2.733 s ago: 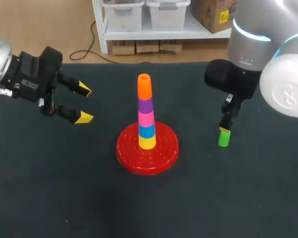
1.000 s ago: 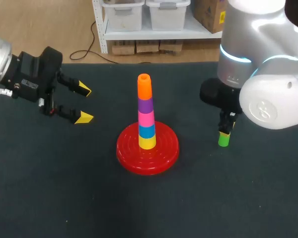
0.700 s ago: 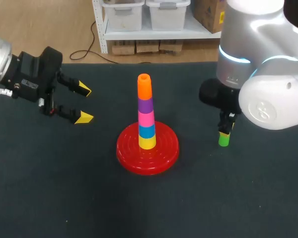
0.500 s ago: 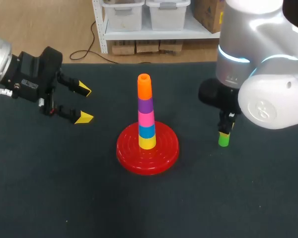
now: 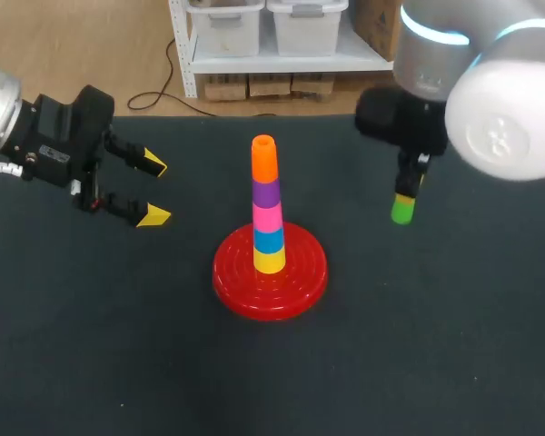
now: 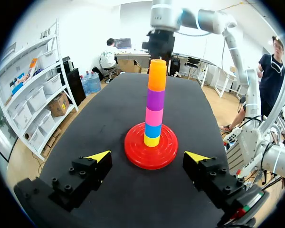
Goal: Pick up and stack the cylinders on the red base in this order: pink,purple,orange,green
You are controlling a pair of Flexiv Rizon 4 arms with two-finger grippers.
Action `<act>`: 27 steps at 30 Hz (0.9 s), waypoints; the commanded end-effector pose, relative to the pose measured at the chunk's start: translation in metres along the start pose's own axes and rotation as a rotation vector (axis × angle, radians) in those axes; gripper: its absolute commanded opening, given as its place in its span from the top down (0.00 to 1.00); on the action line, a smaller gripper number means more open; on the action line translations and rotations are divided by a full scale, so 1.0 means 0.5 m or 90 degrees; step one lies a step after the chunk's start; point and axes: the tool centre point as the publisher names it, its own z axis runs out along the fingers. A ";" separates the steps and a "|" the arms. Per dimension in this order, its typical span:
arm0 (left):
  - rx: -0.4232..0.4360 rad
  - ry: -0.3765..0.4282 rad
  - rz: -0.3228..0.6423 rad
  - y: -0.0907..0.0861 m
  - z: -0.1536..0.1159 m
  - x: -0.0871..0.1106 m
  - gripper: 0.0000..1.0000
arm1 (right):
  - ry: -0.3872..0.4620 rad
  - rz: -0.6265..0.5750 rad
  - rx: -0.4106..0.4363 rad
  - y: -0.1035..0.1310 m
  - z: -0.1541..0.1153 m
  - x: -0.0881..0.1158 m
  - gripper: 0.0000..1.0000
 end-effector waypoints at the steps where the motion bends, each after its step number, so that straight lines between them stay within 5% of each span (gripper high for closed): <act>1: -0.001 -0.003 0.001 0.000 0.001 0.002 0.00 | 0.022 -0.023 0.011 0.009 -0.108 -0.026 1.00; 11: -0.001 -0.003 0.001 0.000 0.001 0.002 0.00 | 0.006 -0.110 0.050 0.039 -0.270 -0.136 1.00; 27: -0.001 -0.003 0.001 0.000 0.001 0.002 0.00 | -0.013 -0.167 0.045 0.122 -0.323 -0.282 1.00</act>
